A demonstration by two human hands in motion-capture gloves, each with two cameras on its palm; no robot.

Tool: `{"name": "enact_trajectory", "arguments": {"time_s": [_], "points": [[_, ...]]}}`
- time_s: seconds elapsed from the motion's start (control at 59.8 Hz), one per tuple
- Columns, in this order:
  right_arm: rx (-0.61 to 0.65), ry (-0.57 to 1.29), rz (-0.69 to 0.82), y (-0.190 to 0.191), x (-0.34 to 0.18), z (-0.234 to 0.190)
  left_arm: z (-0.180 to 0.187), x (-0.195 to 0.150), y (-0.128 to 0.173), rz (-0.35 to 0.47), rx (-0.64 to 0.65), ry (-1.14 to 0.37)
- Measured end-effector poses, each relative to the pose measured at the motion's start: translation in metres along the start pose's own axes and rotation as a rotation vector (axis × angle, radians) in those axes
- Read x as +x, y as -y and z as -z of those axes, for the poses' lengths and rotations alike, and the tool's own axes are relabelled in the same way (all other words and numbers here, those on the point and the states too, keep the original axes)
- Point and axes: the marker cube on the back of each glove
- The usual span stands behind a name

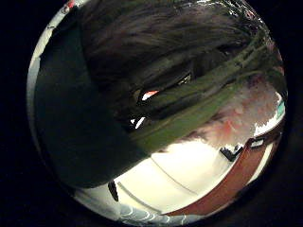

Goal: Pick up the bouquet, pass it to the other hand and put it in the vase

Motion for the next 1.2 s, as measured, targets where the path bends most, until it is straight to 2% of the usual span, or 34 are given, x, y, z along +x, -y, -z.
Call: {"name": "enact_trajectory", "arguments": {"time_s": [0.084, 0.217, 0.284, 0.351, 0.434, 0.518, 0.602, 0.685, 0.835, 0.952, 0.986, 1.036, 1.086, 1.136, 1.203], "points": [[0.038, 0.057, -0.135, 0.001, -0.001, 0.009, 0.004, -0.004, 0.022, -0.047, 0.029, 0.008], [0.181, -0.163, -0.274, 0.013, 0.039, 0.037, 0.026, 0.003, 0.049, -0.074, 0.069, 0.032], [0.208, -0.206, -0.267, 0.014, 0.048, 0.043, 0.032, 0.002, 0.066, -0.079, 0.086, 0.030], [0.231, -0.274, -0.161, 0.016, 0.056, 0.047, 0.042, 0.009, 0.078, -0.065, 0.104, 0.022], [0.265, -0.336, -0.216, 0.016, 0.070, 0.055, 0.055, 0.013, 0.092, -0.050, 0.132, 0.025], [0.245, -0.296, -0.194, 0.016, 0.071, 0.054, 0.059, 0.007, 0.107, -0.033, 0.150, 0.024], [0.188, -0.182, -0.065, 0.018, 0.061, 0.045, 0.062, -0.001, 0.120, -0.013, 0.158, 0.030], [0.210, -0.277, -0.026, 0.023, 0.073, 0.050, 0.058, -0.018, 0.136, -0.015, 0.174, 0.028], [0.142, -0.142, -0.052, 0.020, 0.070, 0.038, 0.054, -0.038, 0.147, 0.012, 0.170, 0.020], [0.126, -0.176, -0.024, 0.019, 0.076, 0.039, 0.040, -0.065, 0.156, 0.028, 0.166, 0.003], [0.128, -0.191, 0.002, 0.020, 0.077, 0.039, 0.040, -0.067, 0.154, 0.038, 0.157, 0.009], [0.151, -0.224, -0.055, 0.021, 0.083, 0.041, 0.040, -0.070, 0.148, 0.053, 0.139, 0.023], [0.129, -0.182, -0.044, 0.019, 0.080, 0.038, 0.037, -0.077, 0.143, 0.064, 0.123, 0.029], [0.118, -0.161, 0.002, 0.020, 0.078, 0.036, 0.029, -0.091, 0.142, 0.069, 0.111, 0.028], [0.116, -0.181, -0.021, 0.019, 0.081, 0.037, 0.015, -0.114, 0.143, 0.062, 0.103, 0.029]]}}
